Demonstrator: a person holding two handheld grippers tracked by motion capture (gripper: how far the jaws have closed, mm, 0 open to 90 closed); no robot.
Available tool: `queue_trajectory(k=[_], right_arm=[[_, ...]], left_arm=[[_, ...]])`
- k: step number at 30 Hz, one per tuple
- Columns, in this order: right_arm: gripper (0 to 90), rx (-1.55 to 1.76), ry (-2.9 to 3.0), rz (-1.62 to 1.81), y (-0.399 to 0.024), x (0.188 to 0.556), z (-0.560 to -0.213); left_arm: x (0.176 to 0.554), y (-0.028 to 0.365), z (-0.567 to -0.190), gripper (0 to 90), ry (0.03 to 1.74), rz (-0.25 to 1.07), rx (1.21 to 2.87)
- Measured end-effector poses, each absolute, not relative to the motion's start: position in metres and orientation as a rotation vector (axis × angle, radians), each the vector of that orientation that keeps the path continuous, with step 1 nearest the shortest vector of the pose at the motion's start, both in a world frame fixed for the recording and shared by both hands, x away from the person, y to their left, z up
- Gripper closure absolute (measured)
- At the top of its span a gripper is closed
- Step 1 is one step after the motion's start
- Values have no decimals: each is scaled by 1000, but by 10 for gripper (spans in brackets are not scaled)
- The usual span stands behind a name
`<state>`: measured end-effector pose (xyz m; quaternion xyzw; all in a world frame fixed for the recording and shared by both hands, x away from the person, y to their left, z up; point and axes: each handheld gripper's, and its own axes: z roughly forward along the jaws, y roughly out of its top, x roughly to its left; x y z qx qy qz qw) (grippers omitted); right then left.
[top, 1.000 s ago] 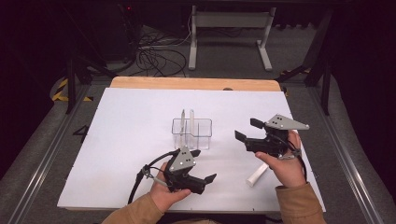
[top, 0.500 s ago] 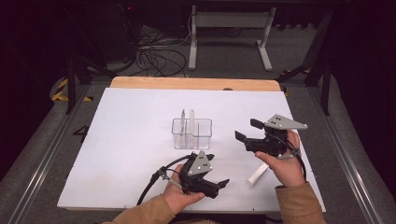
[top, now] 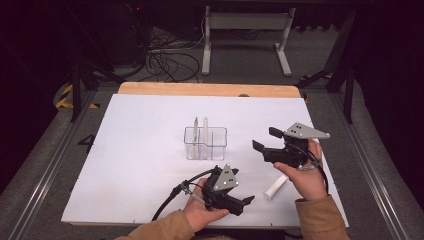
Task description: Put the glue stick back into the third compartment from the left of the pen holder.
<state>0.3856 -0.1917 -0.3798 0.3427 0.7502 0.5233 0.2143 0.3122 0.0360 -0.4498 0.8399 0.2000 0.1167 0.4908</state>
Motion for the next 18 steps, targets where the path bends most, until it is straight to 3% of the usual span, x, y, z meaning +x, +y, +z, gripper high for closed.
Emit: queue_trajectory(k=[18], right_arm=[[228,950,2075,1458,-193,386,-380]], left_arm=[[308,16,-455,122,495,260,2058]])
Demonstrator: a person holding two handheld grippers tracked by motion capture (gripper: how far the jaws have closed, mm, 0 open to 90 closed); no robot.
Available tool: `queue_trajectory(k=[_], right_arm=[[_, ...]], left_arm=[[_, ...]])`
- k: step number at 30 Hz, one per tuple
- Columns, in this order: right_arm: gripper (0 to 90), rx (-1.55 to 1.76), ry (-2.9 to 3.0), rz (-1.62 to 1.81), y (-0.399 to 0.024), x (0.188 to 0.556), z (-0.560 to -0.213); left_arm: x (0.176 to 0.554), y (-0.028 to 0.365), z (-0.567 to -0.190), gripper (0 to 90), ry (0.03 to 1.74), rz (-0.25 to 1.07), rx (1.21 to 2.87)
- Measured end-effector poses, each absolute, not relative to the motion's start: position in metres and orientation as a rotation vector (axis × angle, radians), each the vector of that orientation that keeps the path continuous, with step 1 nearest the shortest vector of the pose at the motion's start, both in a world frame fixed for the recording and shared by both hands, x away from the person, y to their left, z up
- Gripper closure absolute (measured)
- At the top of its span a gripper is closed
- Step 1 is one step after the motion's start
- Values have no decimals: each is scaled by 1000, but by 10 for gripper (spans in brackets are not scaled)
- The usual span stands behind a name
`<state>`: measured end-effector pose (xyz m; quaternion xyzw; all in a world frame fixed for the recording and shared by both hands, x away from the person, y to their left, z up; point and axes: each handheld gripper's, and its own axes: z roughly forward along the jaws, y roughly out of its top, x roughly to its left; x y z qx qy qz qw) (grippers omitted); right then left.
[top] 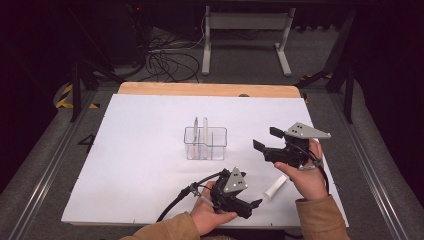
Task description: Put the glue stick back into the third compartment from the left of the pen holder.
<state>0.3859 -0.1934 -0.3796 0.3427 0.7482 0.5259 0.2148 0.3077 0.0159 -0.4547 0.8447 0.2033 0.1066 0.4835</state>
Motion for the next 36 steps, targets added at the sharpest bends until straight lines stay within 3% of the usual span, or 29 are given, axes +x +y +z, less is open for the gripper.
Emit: queue_trajectory(k=[23,36], right_arm=[[223,969,2067,1464,-197,387,-380],[222,970,2068,1463,-197,388,-381]], left_arm=[[312,-18,-472,136,508,247,2084],[313,-34,-482,185,512,304,2144]])
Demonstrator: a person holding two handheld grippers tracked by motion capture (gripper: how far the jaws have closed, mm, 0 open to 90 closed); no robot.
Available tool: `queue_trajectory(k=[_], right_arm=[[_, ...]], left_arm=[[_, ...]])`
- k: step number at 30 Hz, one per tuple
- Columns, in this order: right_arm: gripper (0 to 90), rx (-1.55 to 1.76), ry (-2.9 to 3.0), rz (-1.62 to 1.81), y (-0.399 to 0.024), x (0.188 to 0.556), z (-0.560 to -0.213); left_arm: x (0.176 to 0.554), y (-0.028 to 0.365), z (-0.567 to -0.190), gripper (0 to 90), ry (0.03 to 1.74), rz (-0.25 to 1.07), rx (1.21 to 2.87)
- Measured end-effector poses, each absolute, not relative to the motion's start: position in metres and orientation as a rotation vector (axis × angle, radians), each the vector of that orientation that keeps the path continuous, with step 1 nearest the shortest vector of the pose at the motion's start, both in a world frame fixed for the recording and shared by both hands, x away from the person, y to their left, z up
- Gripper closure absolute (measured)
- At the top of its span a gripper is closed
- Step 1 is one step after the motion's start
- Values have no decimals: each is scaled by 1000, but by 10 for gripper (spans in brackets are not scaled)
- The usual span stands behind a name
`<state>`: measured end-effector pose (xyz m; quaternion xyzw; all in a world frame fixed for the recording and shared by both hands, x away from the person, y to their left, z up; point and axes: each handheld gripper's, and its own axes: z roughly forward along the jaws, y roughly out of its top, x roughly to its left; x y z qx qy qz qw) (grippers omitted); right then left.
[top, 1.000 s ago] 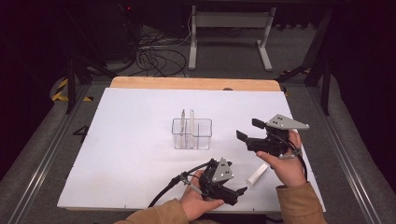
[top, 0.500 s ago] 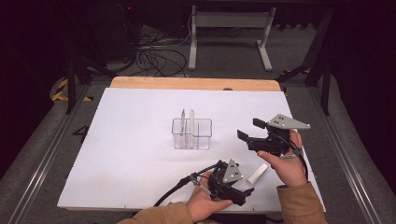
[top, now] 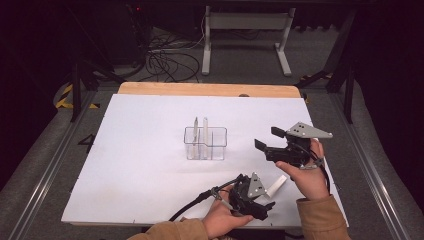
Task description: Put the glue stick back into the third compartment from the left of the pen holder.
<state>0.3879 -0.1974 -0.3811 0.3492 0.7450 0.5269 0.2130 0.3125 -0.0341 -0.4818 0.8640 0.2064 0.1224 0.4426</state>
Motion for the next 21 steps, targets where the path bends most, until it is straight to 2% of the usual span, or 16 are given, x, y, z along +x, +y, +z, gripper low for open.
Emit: queue_trajectory(k=[14,21], right_arm=[[220,976,2072,1459,-198,389,-383],[219,975,2073,1461,-198,389,-383]], left_arm=[[313,-51,-483,286,522,375,2208],[315,-57,-484,385,532,375,2248]])
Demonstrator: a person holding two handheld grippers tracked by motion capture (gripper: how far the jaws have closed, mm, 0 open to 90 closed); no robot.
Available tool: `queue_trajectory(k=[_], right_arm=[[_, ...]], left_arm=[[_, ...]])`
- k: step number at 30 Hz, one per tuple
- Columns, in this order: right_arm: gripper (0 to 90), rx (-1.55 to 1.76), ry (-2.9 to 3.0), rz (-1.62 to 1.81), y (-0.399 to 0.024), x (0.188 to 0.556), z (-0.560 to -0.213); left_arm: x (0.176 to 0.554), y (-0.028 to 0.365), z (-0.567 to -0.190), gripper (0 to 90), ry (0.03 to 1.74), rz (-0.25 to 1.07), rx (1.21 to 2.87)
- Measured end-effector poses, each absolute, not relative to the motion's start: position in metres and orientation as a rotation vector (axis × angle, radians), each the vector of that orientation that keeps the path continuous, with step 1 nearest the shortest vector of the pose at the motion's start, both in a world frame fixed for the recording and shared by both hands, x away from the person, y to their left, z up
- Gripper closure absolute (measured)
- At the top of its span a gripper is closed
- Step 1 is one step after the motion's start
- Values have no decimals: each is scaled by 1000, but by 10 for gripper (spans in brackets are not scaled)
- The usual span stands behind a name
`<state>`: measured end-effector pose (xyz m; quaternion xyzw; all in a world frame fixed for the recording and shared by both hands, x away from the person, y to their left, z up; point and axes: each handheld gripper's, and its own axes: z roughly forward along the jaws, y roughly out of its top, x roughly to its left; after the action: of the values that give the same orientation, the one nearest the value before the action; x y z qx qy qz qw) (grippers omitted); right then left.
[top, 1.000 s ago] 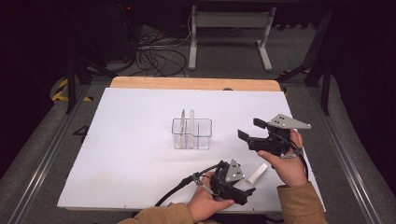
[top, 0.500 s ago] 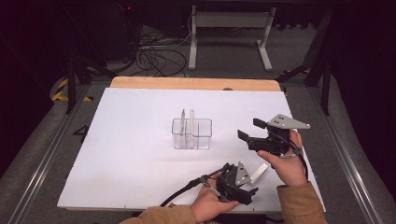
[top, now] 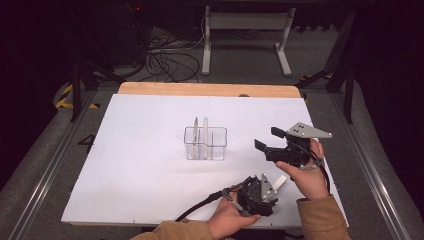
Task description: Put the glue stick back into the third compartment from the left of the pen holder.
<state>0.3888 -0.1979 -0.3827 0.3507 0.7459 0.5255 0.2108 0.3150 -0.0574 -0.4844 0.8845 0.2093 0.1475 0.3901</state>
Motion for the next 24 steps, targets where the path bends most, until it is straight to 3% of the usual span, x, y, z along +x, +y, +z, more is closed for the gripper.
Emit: queue_trajectory(k=[7,24], right_arm=[[219,975,2079,1475,-198,389,-383],[219,970,2075,1474,-200,389,-383]], left_arm=[[318,-57,-485,619,558,356,2251],[318,-37,-470,646,553,342,2208]])
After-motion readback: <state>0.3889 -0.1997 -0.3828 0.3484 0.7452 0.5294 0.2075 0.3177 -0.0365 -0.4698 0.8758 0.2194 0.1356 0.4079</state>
